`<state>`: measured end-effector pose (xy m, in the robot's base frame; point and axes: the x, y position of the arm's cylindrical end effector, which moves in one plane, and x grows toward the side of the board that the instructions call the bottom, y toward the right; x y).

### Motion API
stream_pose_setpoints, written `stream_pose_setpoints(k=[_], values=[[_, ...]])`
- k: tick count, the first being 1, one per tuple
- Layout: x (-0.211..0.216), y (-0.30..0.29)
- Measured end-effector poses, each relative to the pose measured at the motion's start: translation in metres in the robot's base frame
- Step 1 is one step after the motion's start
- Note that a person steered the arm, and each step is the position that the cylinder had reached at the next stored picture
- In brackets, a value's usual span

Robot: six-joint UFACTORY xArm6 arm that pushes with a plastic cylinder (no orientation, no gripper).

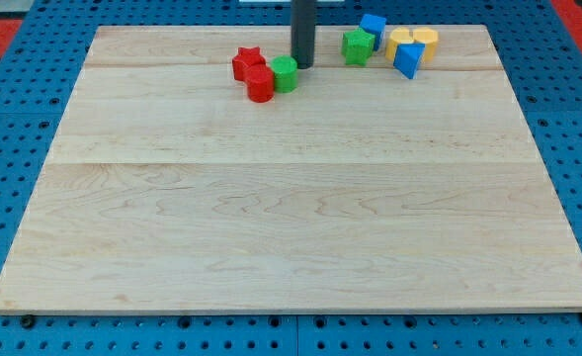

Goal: Push the green star into the green circle

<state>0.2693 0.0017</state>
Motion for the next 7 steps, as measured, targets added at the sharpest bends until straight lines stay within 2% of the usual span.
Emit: stream_pose_setpoints(k=[2,5,7], values=[[0.0,-0.009],[-0.045,-0.002],[-0.047,0.066]])
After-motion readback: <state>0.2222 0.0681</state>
